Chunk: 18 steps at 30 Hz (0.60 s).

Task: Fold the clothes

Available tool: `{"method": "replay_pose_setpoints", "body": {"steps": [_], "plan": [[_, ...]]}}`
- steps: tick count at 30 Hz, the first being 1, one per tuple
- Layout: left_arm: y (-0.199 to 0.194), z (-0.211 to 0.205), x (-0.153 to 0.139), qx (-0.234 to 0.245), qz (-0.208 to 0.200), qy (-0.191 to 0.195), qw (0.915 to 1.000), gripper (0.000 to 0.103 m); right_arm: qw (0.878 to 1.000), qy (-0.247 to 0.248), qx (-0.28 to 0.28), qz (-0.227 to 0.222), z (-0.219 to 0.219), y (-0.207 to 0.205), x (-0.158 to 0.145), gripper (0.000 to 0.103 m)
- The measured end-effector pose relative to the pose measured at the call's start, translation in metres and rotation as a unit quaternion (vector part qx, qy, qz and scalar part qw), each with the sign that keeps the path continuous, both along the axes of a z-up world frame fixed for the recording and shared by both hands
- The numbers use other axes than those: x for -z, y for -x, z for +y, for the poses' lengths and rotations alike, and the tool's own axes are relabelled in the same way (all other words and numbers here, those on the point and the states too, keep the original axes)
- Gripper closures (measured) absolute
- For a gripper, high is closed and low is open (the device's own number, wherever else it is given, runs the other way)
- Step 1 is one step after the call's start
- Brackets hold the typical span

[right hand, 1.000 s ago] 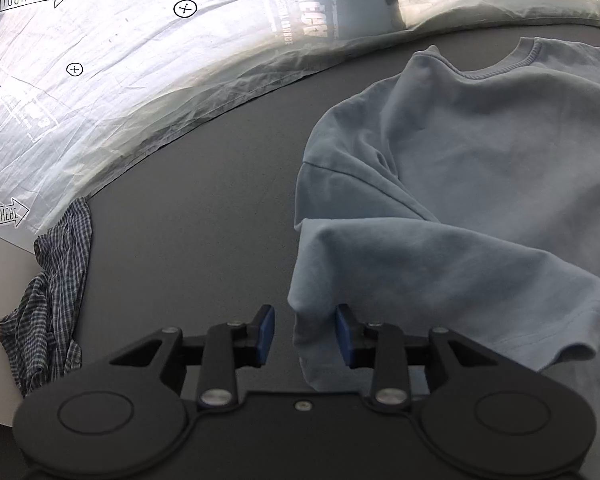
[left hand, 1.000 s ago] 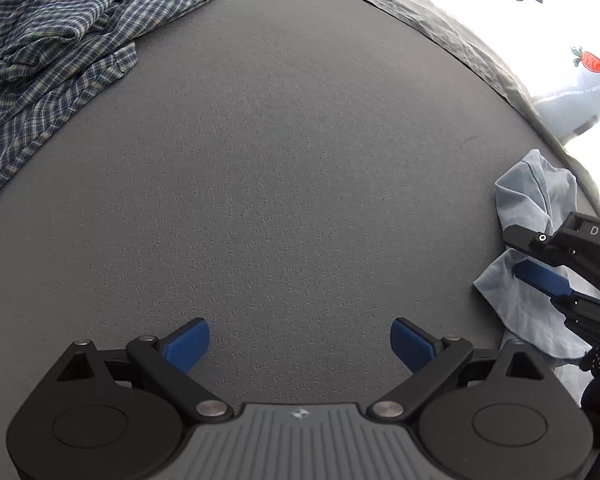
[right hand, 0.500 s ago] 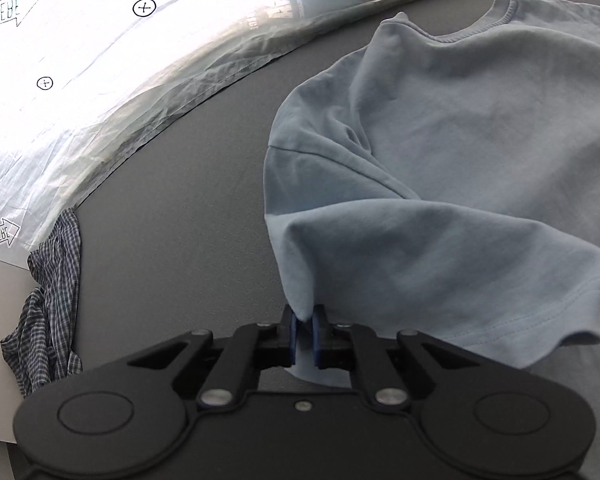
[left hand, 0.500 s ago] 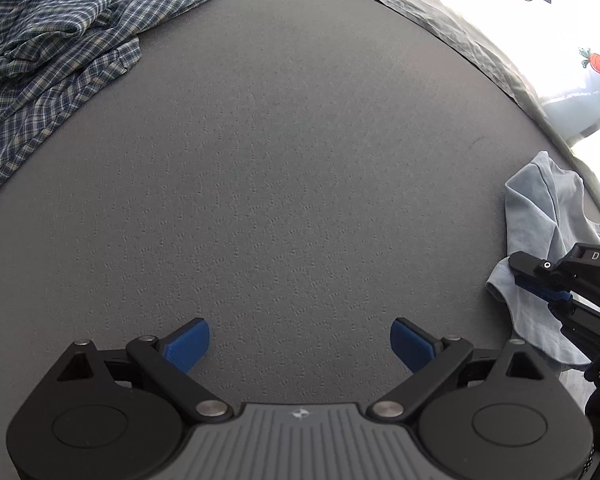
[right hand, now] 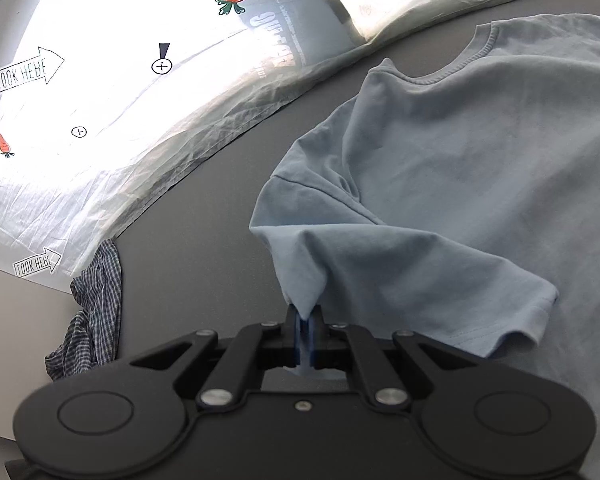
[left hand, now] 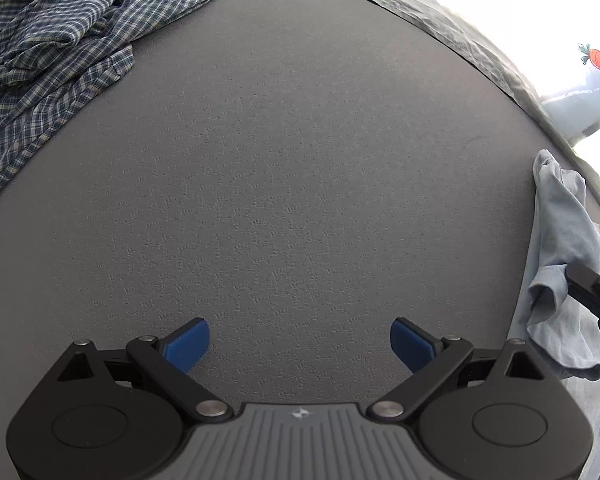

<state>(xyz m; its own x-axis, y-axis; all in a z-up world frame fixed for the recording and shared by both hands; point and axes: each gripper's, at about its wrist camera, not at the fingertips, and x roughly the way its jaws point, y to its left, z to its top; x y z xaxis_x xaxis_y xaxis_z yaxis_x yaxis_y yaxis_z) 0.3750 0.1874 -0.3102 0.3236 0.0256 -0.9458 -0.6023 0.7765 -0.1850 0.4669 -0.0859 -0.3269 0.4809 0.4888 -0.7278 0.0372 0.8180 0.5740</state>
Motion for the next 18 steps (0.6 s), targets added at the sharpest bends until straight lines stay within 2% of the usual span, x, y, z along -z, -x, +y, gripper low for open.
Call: {"method": "replay_pose_setpoints", "body": {"steps": [12,15,18], "plan": [[-0.015,-0.071,-0.018,0.025,-0.021,-0.016,0.9993,0.006,0.998,-0.029,0.008,-0.062,-0.108,-0.023,-0.033,0.100],[-0.016,-0.092,-0.021,0.029,-0.021,-0.024,0.9991,0.006,0.998,-0.024,0.013,-0.065,-0.141,-0.037,-0.028,0.100],[-0.015,-0.112,-0.020,0.032,-0.014,-0.032,0.9989,0.006,0.998,-0.033,0.014,-0.042,-0.176,-0.054,-0.008,0.100]]}}
